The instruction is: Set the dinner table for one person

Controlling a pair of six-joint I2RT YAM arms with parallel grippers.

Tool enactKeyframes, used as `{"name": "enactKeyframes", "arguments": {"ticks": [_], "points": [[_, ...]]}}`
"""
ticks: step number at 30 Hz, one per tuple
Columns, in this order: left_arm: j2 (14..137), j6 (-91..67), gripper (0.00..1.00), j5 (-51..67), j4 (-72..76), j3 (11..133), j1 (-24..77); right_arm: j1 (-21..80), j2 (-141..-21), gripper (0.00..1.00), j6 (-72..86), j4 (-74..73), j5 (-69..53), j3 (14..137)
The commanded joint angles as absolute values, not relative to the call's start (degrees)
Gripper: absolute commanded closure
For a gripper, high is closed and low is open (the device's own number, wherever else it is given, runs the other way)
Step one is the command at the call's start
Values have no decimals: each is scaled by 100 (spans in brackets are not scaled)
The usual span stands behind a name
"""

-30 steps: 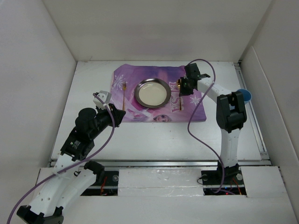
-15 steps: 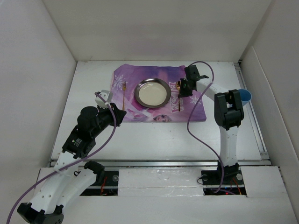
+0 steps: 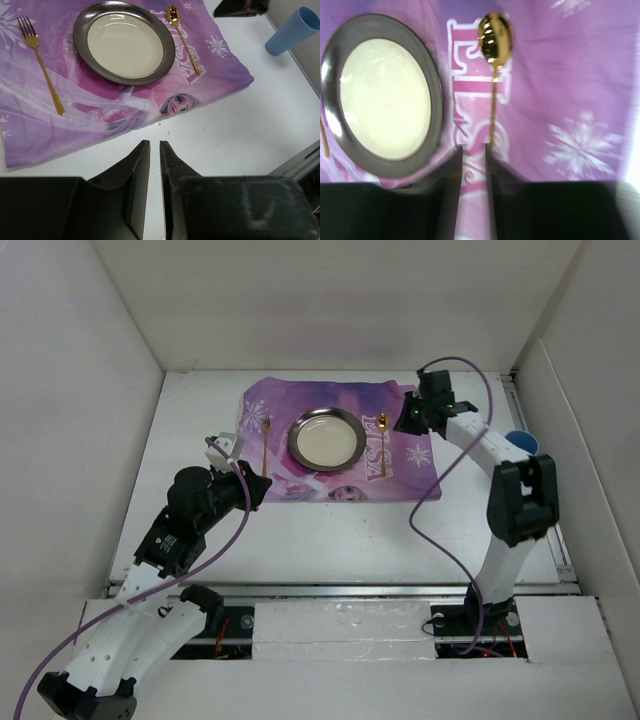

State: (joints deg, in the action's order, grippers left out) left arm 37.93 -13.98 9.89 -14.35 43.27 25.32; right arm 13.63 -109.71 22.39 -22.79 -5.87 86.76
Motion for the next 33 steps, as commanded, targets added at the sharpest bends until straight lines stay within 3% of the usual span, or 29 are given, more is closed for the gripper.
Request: {"name": "enactKeyframes", "arguments": {"ticks": [1, 2, 7, 8, 9, 11, 15, 22, 31, 32, 33], "points": [[3648, -1327, 88, 1160, -1151, 4474, 2505, 950, -9636, 96, 2381, -1785, 154, 8000], [3630, -1327, 88, 1195, -1151, 4474, 2505, 688, -9059, 100, 2443, -1706, 315, 7772], [3481, -1327, 88, 1371, -1099, 4465, 2505, -218, -7850, 99, 2496, -1564, 1229, 6787], [3463, -1327, 88, 1380, -1099, 4456, 2505, -359, -7762, 93, 2470, -1599, 1265, 6768], [3428, -1336, 88, 1380, -1090, 4447, 2505, -578, -7691, 80, 2426, -1748, 1335, 6794], [3349, -1336, 88, 1415, -1055, 4447, 2505, -938, -7795, 62, 2382, -1923, 1573, 6907], [3296, -1336, 88, 1397, -1072, 4447, 2505, -1133, -8146, 55, 2408, -2038, 1486, 7092], [3261, -1336, 88, 1380, -1072, 4447, 2558, -1266, -9112, 54, 2347, -2250, 1493, 7769], [3392, -1327, 88, 1380, -1063, 4474, 2558, -1371, -9817, 58, 2434, -2092, 1679, 7559], [3410, -1327, 88, 1380, -1063, 4474, 2558, -1371, -9870, 63, 2435, -2040, 1635, 7550], [3419, -1327, 88, 1389, -1072, 4465, 2558, -1371, -9922, 85, 2443, -2022, 1591, 7541]]}}
